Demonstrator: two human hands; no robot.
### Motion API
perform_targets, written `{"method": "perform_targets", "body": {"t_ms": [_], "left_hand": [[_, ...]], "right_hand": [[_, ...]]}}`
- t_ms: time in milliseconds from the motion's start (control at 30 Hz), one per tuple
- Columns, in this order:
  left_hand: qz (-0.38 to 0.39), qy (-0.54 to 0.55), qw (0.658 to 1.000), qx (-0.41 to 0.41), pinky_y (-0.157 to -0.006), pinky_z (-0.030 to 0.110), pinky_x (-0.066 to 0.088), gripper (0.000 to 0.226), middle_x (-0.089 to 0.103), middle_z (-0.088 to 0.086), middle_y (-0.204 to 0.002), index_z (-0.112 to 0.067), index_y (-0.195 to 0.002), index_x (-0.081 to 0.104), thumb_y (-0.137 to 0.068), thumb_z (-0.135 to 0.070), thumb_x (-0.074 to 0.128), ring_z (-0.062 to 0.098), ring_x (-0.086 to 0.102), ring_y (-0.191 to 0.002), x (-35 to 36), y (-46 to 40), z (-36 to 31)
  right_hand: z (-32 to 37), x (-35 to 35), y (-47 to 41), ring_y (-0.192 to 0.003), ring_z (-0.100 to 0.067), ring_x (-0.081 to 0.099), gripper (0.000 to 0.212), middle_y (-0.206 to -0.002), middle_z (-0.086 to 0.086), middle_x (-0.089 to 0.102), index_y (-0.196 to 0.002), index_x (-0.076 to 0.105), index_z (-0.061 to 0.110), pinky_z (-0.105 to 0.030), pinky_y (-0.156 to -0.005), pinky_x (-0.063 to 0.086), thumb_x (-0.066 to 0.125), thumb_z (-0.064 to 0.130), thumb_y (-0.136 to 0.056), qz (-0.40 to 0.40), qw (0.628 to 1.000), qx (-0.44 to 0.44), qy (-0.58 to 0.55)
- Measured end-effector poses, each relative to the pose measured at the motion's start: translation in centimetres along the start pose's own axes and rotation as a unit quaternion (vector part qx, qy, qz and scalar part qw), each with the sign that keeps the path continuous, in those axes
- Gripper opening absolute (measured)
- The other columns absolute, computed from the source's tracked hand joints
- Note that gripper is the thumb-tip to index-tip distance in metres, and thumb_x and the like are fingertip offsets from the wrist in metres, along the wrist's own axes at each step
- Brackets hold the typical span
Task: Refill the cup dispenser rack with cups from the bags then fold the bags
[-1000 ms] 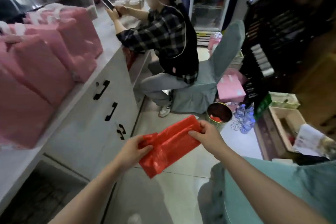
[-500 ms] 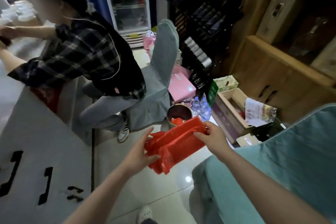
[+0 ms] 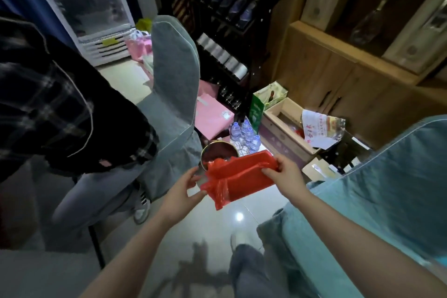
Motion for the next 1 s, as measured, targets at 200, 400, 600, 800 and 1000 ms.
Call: {"method": "perform_targets", "body": {"t_ms": [200, 400, 600, 800, 1000], "left_hand": [[-0.001, 0.030, 0.998, -0.054, -0.094, 0.020, 0.040, 0.048, 0.058, -0.001, -0.122, -0.020, -0.137, 0.044, -0.093, -0.004, 0.055, 0.013, 0.056, -0.112, -1.4, -9.3, 1.2], [-0.035, 0.062, 0.989, -0.128, -0.079, 0.002, 0.038, 0.044, 0.064, -0.005, -0.104, -0.034, -0.110, 0.054, -0.091, 0.005, 0.052, 0.007, 0.058, -0.101, -2.7, -21.2, 2.6], [-0.022, -0.004, 0.987, -0.157, -0.073, 0.002, 0.036, 0.032, 0.059, 0.032, -0.116, 0.004, -0.124, 0.052, -0.092, 0.008, 0.048, 0.027, 0.058, -0.092, -2.5, -31.9, 4.2], [-0.022, 0.029, 0.982, -0.186, -0.084, 0.019, 0.041, 0.036, 0.063, 0.014, -0.116, -0.001, -0.127, 0.051, -0.092, 0.006, 0.051, 0.018, 0.058, -0.103, -1.9, -38.1, 5.2], [-0.004, 0.044, 0.982, -0.183, -0.074, 0.001, 0.041, 0.038, 0.062, 0.009, -0.111, -0.001, -0.128, 0.050, -0.091, 0.009, 0.050, 0.005, 0.059, -0.093, -1.4, -39.9, 6.0]], "right_hand": [[-2.5, 3.9, -10.5, -0.077, -0.020, 0.058, 0.011, -0.078, 0.002, 0.061, -0.086, 0.062, 0.014, -0.032, -0.067, 0.046, 0.071, 0.018, -0.082, -0.033, 0.997, 0.057, 0.040], [-6.6, 9.2, -22.4, -0.064, -0.011, 0.050, 0.016, -0.068, 0.006, 0.056, -0.076, 0.056, 0.017, -0.014, -0.052, 0.030, 0.071, 0.017, -0.080, -0.028, 0.986, 0.157, 0.036], [-9.8, 12.9, -32.0, -0.073, -0.023, 0.056, 0.015, -0.076, -0.002, 0.060, -0.081, 0.057, 0.012, -0.029, -0.063, 0.037, 0.072, 0.016, -0.081, -0.015, 0.965, 0.259, 0.019], [-12.2, 16.7, -37.3, -0.075, -0.027, 0.057, 0.026, -0.078, -0.006, 0.060, -0.071, 0.049, 0.019, -0.040, -0.072, 0.051, 0.074, 0.017, -0.079, 0.021, 0.945, 0.326, -0.014], [-13.1, 19.1, -39.1, -0.069, -0.028, 0.057, 0.028, -0.072, -0.006, 0.058, -0.071, 0.049, 0.017, -0.038, -0.059, 0.047, 0.076, 0.014, -0.077, 0.031, 0.932, 0.351, -0.092]]}}
Point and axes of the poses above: each hand's wrist, its own y-axis away from the middle knuckle, its own x-axis out of the palm, z = x × y, the point moved 1 cm from there along -y, towards the middle knuckle
